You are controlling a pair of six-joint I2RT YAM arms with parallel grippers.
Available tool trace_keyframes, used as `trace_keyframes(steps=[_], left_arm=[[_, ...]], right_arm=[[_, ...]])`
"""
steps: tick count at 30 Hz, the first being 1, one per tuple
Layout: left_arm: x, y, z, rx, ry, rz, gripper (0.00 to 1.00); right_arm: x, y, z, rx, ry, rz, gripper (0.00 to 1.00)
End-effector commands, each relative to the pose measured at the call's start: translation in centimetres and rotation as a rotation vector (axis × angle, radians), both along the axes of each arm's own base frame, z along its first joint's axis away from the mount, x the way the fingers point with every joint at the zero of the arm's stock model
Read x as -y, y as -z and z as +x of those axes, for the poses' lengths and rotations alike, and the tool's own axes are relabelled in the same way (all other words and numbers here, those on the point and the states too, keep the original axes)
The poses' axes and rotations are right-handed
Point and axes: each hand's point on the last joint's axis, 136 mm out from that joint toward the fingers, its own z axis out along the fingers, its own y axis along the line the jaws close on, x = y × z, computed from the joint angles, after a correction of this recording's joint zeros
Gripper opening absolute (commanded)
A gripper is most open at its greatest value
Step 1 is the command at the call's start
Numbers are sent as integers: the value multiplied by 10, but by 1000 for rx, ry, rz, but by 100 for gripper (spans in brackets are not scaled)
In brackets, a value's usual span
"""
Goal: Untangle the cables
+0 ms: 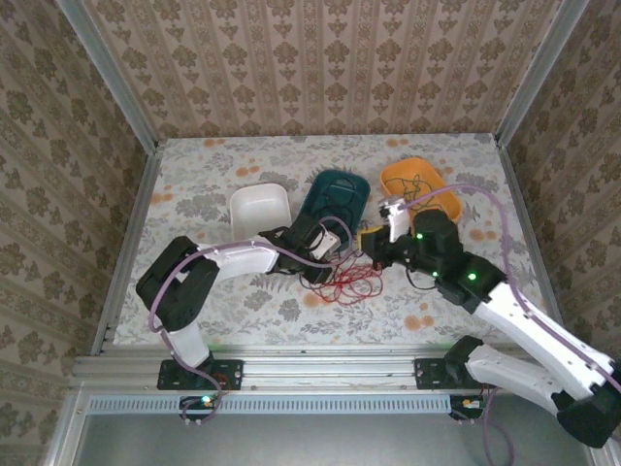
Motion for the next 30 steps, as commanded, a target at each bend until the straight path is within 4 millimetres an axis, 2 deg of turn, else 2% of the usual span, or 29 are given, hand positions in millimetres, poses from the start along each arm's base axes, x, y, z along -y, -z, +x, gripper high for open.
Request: trace_keyframes(steps=[1, 3, 9, 11, 13, 14, 16, 17, 18, 23, 30], left_arm=[[-3, 4, -1, 0, -1, 25, 25], [-5, 4, -2, 2, -3, 26, 26], [-7, 1, -2, 8, -12, 21, 32], [-7, 1, -1, 7, -18, 22, 34], [-8, 2, -1, -4, -28, 20, 48], [-9, 3, -1, -9, -29, 17, 55], [-9, 4, -1, -15, -36, 10, 58], [-9, 4, -1, -17, -38, 7, 64], [-9, 4, -1, -21, -40, 1, 66], [-11, 6, -1, -27, -50, -7, 66], [-14, 10, -3, -33, -64, -12, 66]], right_arm=[[41, -64, 5, 196, 162, -16, 0], [58, -91, 6, 273, 230, -12, 0], [92, -166, 0, 489, 364, -22, 0], [111, -190, -4, 563, 449, -22, 0], [131, -212, -11, 644, 541, -14, 0], [139, -220, -15, 673, 575, -13, 0], [152, -234, -22, 715, 628, -21, 0], [154, -239, -25, 728, 633, -25, 0], [157, -245, -29, 742, 635, -25, 0], [161, -271, -47, 808, 613, 14, 0], [178, -315, -84, 943, 622, 98, 0]])
